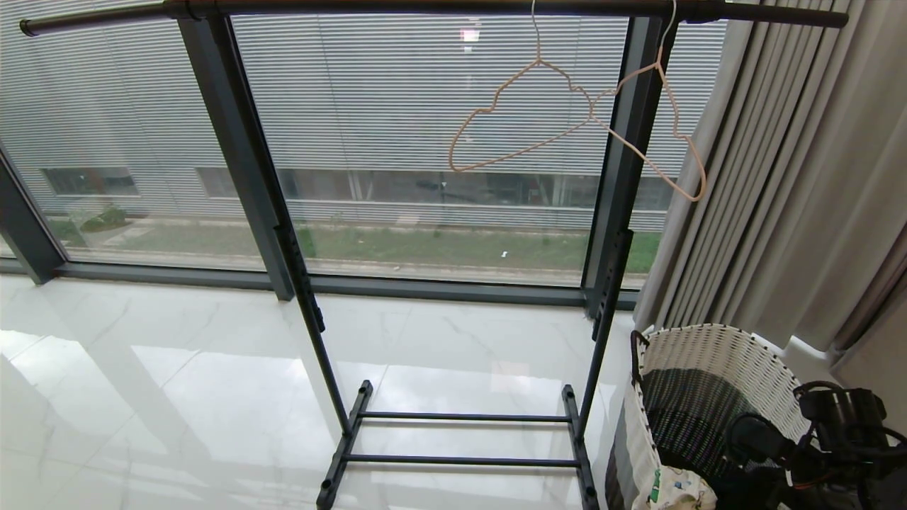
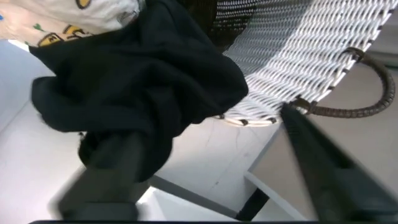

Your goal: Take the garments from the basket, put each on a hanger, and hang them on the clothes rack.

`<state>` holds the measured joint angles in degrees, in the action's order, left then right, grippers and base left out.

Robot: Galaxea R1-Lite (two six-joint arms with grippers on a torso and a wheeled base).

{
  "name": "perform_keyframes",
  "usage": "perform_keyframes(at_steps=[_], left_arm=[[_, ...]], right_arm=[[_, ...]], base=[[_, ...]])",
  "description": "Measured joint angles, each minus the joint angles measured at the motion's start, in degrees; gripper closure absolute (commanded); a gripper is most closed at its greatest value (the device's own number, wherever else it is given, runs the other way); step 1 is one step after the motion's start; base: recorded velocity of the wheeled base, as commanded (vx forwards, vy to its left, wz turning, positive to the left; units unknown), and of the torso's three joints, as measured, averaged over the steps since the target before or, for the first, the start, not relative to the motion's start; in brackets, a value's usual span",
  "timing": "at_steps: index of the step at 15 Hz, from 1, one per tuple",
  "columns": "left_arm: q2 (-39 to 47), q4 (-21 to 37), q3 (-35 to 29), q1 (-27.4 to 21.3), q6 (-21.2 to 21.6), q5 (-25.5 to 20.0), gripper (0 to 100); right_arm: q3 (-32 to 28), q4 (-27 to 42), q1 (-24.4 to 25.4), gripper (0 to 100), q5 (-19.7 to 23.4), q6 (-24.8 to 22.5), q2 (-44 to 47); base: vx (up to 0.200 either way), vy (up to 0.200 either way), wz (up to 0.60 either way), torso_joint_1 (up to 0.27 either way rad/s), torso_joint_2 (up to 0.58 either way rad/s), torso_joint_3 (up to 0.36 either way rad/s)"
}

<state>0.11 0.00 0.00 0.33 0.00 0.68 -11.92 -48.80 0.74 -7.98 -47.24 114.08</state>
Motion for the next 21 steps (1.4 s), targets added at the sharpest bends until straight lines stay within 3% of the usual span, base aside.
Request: perform_keyframes(at_steps=[4, 6, 9, 12, 14, 17, 21], left_arm=[[0.00, 0.00, 0.00, -0.02, -0.05, -0.02, 0], [0.00, 0.00, 0.00, -0.02, 0.02, -0.02, 0], [0.00, 0.00, 0.00, 0.00, 0.02, -0.02, 0], [0.00, 0.00, 0.00, -0.02, 0.05, -0.02, 0], [0.00, 0.00, 0.00, -0.02, 0.13, -0.02, 0], [0.00, 0.00, 0.00, -0.02, 0.33, -0.02, 0], [0.00, 0.02, 0.00, -0.02, 0.43, -0.02, 0]], right_arm=[[1.27, 1.07, -0.20, 100, 0.02, -0.09, -4.84], [1.06, 6.29, -0.79, 100, 0.00, -0.06, -9.67], [-2.82, 24.53, -1.62, 100, 1.32, 1.73, -20.29], [-13.41, 48.01, -1.93, 100, 4.75, 5.83, -31.83], [-20.32, 58.65, -2.04, 100, 7.66, 8.31, -38.47], [-25.37, 63.40, -1.90, 100, 10.08, 9.39, -45.78], [-26.47, 66.10, -1.76, 100, 10.19, 9.39, -51.10]], base=[[0.000, 0.000, 0.00, 0.000, 0.00, 0.000], [0.000, 0.000, 0.00, 0.000, 0.00, 0.000], [0.000, 0.000, 0.00, 0.000, 0.00, 0.000], [0.000, 0.000, 0.00, 0.000, 0.00, 0.000], [0.000, 0.000, 0.00, 0.000, 0.00, 0.000], [-0.067, 0.000, 0.00, -0.001, 0.00, -0.001], [-0.200, 0.000, 0.00, -0.002, 0.00, 0.001]])
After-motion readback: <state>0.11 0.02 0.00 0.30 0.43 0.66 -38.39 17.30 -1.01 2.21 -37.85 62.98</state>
